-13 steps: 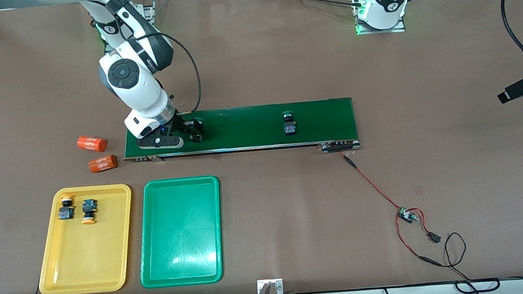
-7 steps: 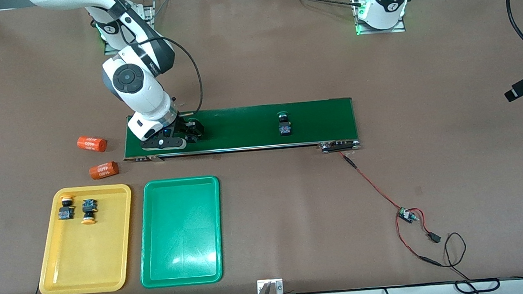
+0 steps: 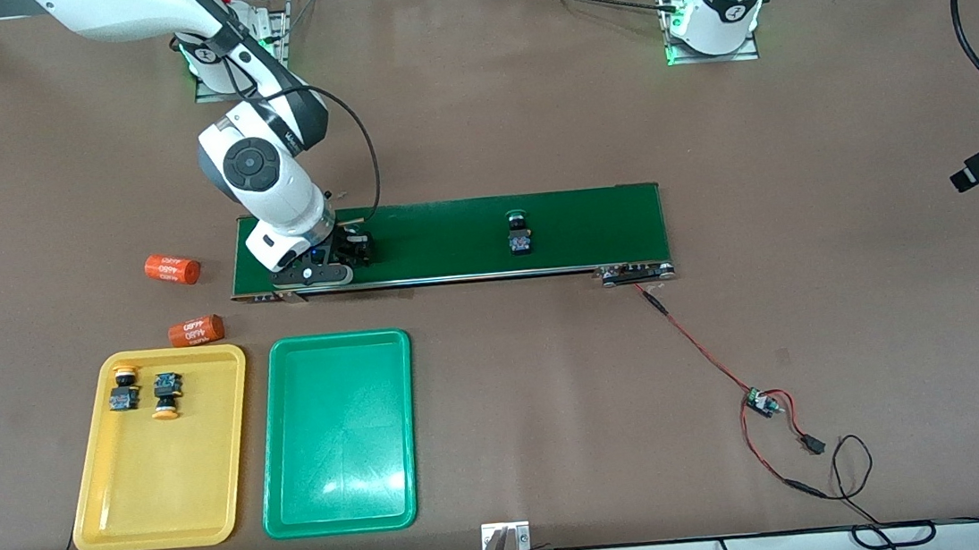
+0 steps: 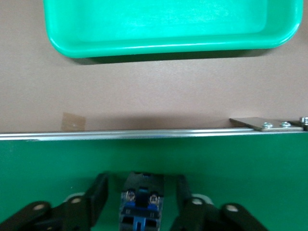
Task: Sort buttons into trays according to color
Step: 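Carry the button with the right gripper over the green tray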
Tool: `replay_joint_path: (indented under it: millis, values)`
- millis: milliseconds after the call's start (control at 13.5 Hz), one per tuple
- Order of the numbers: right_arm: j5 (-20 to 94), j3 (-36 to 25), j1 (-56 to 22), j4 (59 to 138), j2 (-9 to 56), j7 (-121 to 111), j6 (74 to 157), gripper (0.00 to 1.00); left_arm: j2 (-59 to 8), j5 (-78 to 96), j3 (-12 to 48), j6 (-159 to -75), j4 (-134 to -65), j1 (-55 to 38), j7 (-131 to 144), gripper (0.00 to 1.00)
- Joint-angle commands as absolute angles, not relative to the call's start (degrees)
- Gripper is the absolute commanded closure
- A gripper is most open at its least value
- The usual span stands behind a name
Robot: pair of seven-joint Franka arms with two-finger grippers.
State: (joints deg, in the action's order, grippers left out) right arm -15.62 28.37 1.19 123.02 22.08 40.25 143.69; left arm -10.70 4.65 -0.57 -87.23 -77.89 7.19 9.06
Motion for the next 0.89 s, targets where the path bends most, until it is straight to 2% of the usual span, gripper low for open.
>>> replay_joint_path:
  millis: [0, 149, 223, 371, 817]
  values:
    - [-16.6, 27.9, 1.2, 122.3, 22.5, 40.0, 143.9, 0.70, -9.8, 4.2, 0.3, -87.0, -77.6, 7.6, 8.3, 0.00]
    - [-16.4, 27.7, 1.6, 122.2, 22.5, 39.6, 143.9, 0.86, -9.8, 4.3, 0.2, -87.3, -77.6, 7.7, 8.3, 0.00]
    - [-16.0, 27.0, 1.6, 121.6, 22.2, 39.6, 143.8, 0.89, -9.8, 4.3, 0.2, -87.4, -77.6, 7.7, 8.3, 0.00]
    - [-15.6, 26.7, 1.7, 119.0, 21.8, 39.5, 140.6, 0.89, -10.1, 4.3, 0.2, -87.5, -77.6, 7.2, 8.3, 0.00]
    - [-15.5, 26.7, 2.4, 105.4, 18.3, 37.9, 121.1, 0.89, -10.5, 4.9, 0.1, -87.6, -77.9, 7.8, 8.3, 0.00]
